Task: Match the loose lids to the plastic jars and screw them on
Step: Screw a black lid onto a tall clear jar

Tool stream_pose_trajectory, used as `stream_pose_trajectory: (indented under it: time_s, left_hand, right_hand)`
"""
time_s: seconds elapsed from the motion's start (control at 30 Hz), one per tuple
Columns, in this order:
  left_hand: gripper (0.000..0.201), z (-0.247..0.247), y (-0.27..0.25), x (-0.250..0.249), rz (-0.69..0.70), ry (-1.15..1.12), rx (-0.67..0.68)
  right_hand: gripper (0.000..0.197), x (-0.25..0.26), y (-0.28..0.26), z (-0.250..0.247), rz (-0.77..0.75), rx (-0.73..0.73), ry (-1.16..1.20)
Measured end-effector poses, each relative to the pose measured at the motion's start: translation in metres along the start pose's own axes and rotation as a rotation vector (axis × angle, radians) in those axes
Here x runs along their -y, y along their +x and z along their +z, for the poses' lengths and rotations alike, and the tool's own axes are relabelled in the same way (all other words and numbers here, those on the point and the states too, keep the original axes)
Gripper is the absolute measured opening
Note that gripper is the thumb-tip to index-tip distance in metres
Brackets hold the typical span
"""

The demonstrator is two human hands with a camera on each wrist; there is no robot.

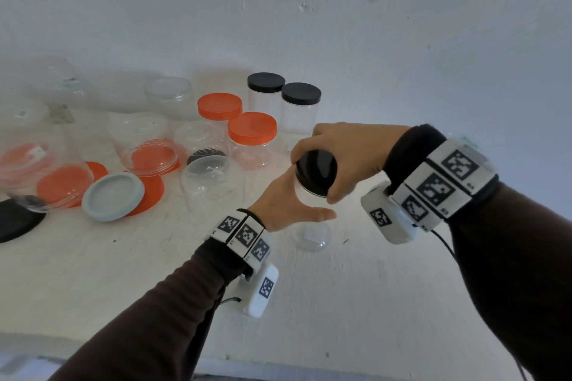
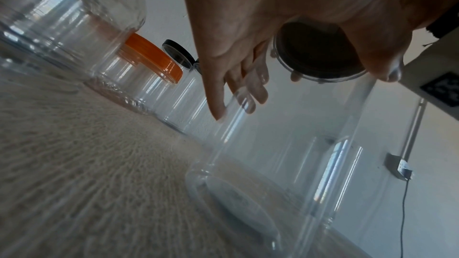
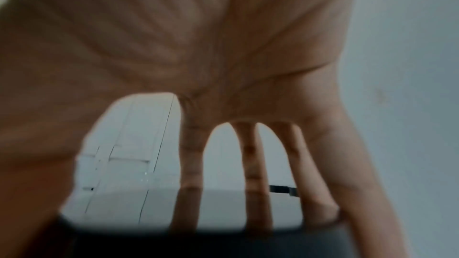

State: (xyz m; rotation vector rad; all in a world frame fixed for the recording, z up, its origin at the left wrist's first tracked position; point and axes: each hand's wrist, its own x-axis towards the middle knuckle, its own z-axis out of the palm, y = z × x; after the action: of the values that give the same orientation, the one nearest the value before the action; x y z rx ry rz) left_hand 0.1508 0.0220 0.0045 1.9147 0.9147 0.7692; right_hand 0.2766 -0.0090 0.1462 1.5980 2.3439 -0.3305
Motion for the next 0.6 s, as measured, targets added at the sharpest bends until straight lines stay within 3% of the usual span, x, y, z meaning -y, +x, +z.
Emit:
stream_pose_trajectory:
  time_s: [0.1,0.2,0.27,0.33,0.4,0.53,0.6]
  left_hand:
    - [0.082,-0.001,0.000,0.000,-0.009,-0.020,0.009]
    - [0.091,0.001,-0.001,0.002,-0.001,-0.036,0.009]
    - [0.087,0.001,-0.001,0.001,-0.009,-0.040,0.002]
    - [0.077,0.002,-0.001,-0.001,-0.007,-0.038,-0.005]
    - [0.075,0.002,-0.001,-0.002,0.001,-0.016,-0.009]
    - [0.082,0.001,-0.003,-0.003,-0.011,-0.037,-0.008]
    - [0.084,0.000,-0.004,-0.003,-0.009,-0.049,-0.007]
  right_hand:
    - [0.056,0.005,0.005,0.008,0.107,-0.130,-0.006]
    - [0.065,0.008,0.006,0.012,0.207,-0.230,-0.029]
    - [0.074,0.002,0.003,0.008,0.191,-0.128,-0.049]
    - [0.078,-0.003,-0.001,0.001,0.078,0.046,0.032]
    - [0.074,-0.005,-0.003,-0.003,-0.005,0.086,0.075]
    - [0.056,0.003,-0.001,0.004,0.073,-0.133,0.043]
    - [0.061,0.008,0.000,0.007,0.137,-0.217,-0.071]
